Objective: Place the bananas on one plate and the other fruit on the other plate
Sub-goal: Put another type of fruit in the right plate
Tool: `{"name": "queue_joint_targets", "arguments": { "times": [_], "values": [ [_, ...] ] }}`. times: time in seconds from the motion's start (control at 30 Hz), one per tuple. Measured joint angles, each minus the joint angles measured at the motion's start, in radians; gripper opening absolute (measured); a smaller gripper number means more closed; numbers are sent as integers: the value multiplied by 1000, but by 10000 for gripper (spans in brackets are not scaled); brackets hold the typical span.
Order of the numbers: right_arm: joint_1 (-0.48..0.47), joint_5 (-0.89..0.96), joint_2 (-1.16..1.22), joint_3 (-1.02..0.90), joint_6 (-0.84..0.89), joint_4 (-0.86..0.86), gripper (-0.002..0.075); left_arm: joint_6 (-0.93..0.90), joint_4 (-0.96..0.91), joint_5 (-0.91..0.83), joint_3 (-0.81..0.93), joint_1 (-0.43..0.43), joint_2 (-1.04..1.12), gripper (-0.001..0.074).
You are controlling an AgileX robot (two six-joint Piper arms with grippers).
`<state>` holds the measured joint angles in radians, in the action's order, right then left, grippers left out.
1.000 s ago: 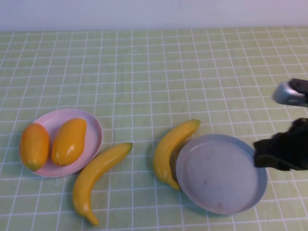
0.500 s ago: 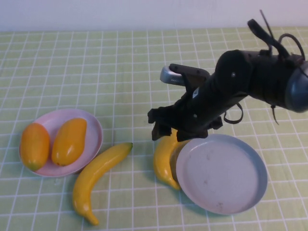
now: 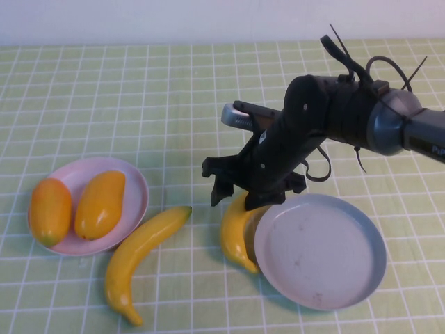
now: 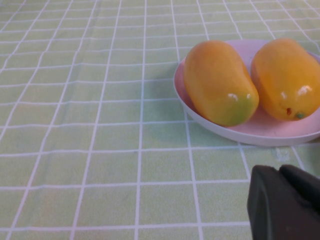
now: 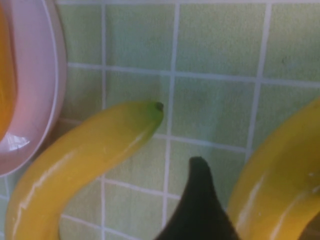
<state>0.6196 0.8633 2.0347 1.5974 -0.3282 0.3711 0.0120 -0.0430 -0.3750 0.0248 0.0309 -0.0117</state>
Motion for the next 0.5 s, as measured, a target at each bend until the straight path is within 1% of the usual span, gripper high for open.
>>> {"name": "queue_joint_targets", "arguments": {
  "times": [0.5],
  "values": [
    [0, 66, -17, 15, -22, -32, 465, 0, 0, 0, 0, 0, 0, -4]
  ]
}}
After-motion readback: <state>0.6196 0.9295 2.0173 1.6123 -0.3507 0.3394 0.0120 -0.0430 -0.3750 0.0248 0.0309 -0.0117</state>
